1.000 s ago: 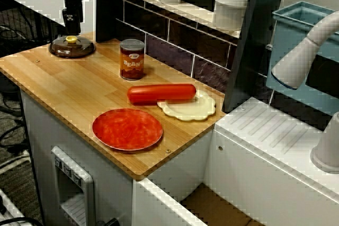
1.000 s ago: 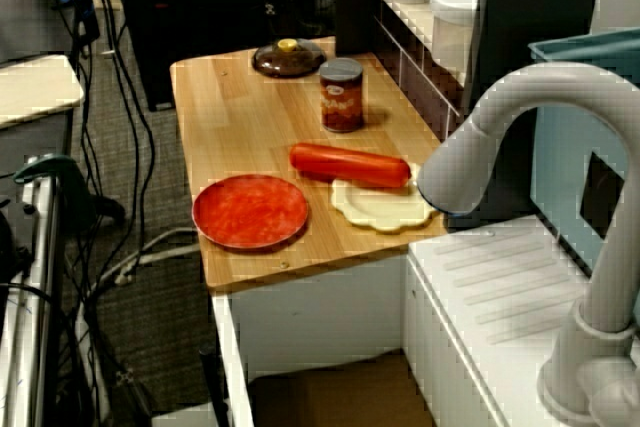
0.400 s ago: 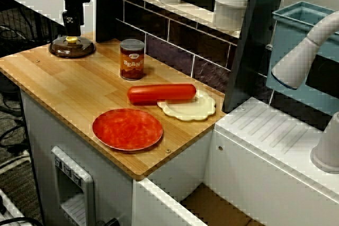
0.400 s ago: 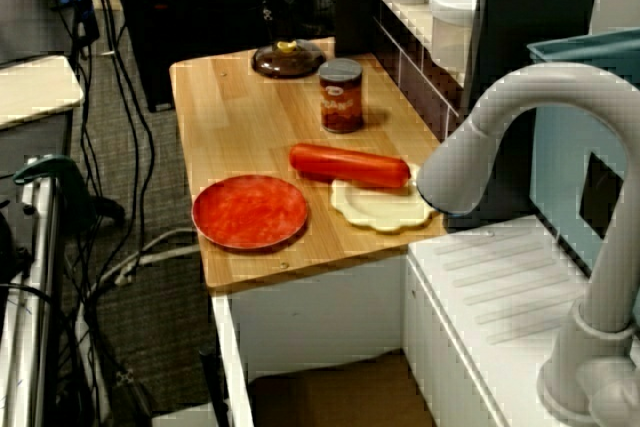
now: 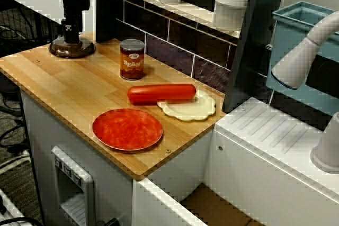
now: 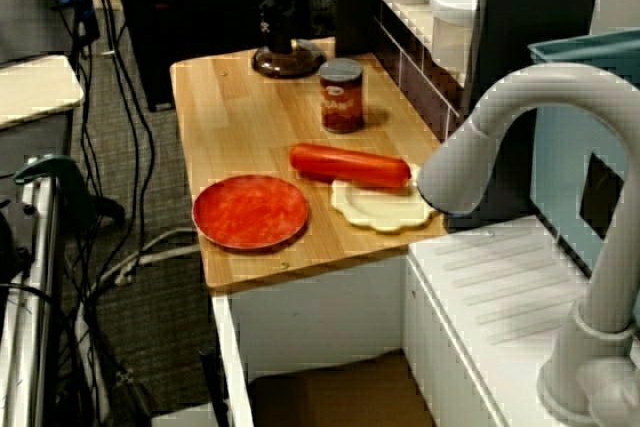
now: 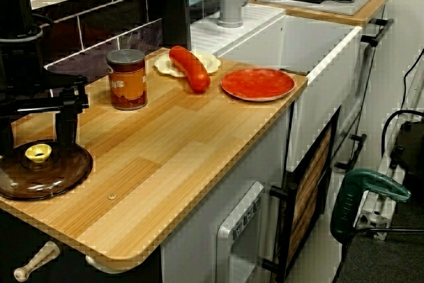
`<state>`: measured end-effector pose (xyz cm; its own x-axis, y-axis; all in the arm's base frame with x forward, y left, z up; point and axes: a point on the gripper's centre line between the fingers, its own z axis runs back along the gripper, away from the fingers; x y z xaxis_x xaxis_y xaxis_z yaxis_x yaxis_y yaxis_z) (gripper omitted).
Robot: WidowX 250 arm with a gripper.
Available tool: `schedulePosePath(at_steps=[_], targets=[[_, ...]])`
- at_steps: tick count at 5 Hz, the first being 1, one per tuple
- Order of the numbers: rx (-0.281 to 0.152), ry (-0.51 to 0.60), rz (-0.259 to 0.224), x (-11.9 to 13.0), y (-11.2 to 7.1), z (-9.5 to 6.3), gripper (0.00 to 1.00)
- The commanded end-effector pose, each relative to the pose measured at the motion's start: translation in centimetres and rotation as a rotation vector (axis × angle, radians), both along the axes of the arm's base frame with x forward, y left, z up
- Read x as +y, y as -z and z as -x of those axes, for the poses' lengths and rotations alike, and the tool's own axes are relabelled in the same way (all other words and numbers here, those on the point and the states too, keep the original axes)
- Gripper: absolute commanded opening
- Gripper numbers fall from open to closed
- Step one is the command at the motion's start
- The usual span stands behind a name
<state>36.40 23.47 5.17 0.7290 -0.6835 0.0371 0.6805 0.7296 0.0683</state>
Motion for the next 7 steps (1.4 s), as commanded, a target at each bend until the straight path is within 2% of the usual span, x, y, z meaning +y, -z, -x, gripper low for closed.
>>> schedulePosePath(at_steps=[1, 2, 3, 4, 5, 7], targets=[[-0.050, 0.009, -0.054, 0.07, -2.36, -0.66, 1.00], [-0.029, 0.011, -0.039, 0.12, -2.06, -0.68, 0.00], [-0.042, 0.018, -0.056, -0.03, -2.05, -0.39, 0.00], [-0.040, 0.016, -0.056, -0.02, -1.97, -0.09, 0.64], [-0.045, 0.008, -0.056, -0.04, -2.06, 0.00, 1.00], [-0.037, 0.001, -0.048, 0.06, -2.12, -0.23, 1.00]])
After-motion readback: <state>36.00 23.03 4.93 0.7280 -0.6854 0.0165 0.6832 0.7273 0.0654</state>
